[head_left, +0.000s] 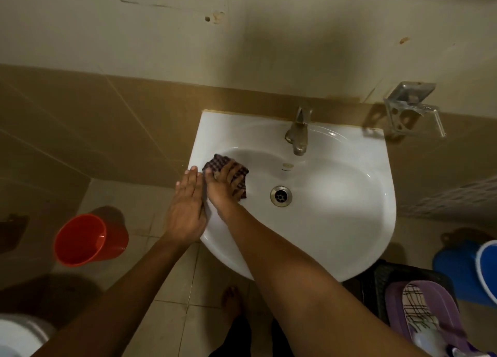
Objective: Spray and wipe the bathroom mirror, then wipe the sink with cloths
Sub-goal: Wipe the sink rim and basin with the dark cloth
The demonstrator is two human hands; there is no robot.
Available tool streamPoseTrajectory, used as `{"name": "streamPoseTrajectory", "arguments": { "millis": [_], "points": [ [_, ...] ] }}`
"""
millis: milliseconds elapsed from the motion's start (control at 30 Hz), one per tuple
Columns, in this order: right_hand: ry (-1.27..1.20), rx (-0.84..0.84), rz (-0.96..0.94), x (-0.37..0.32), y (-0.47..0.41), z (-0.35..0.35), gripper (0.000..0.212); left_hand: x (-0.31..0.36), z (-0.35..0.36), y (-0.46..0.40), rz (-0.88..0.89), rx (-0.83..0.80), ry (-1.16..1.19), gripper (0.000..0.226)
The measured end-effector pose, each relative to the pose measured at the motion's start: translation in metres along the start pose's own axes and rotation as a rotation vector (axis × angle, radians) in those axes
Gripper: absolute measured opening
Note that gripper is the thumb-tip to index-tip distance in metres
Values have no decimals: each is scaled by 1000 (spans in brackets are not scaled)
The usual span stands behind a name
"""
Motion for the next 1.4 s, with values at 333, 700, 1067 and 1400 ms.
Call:
{"name": "streamPoseTrajectory", "arguments": {
  "millis": [333,700,1067,1400],
  "points": [
    [348,-144,-449,56,47,1,63,-4,1,0,-17,-13,0,67],
    [457,-333,-579,142,108,-127,42,-3,5,-2,-63,-48,-106,72],
    [-962,847,296,137,67,-236,43,1,6,-4,-57,-33,-146,68],
    [-1325,930,390,54,10,-162,46,-4,8,-5,-11,-24,-107,68]
  ]
}}
Point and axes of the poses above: each hand's wrist, its own y-axis away from the middle knuckle, its own z-axis out of the palm, x = y × z, the point moved 3 cm from there along -y, towards the middle knuckle, and after that the axes turned 12 degrees about -z, right-handed, at the moved point
